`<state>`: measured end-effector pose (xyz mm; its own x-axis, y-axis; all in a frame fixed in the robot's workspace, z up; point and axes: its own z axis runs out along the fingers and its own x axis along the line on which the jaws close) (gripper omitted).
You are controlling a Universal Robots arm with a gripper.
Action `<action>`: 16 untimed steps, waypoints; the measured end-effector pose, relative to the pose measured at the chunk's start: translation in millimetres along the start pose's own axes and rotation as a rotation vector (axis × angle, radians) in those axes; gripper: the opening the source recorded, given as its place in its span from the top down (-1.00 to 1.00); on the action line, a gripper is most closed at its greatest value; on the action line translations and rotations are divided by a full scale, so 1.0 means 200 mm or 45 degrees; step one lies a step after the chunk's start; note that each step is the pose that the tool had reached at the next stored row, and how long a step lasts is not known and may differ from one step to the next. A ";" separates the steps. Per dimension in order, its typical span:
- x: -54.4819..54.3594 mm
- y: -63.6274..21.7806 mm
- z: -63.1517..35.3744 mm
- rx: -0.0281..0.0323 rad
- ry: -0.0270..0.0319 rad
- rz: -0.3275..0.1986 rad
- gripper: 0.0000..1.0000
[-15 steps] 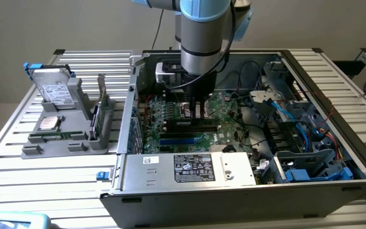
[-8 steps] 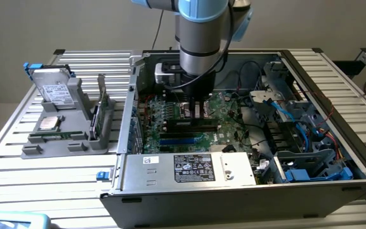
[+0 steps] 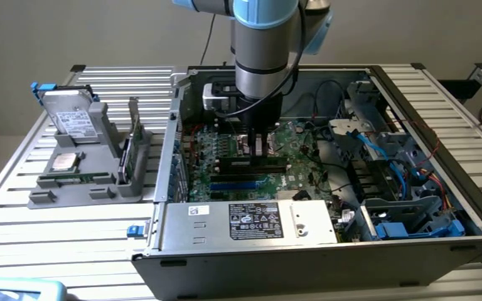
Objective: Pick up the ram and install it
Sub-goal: 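Insert the ram into the slot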
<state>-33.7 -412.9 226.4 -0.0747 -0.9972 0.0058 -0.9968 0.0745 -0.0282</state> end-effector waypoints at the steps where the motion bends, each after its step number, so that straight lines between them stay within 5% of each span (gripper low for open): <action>1: 0.00 0.000 0.000 0.0000 0.0003 0.000 0.71; 16: 0.00 0.000 0.011 0.0053 -0.0002 0.000 0.71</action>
<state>-33.7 -412.8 224.2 -0.0747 -0.9972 0.0057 -0.9967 0.0745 -0.0324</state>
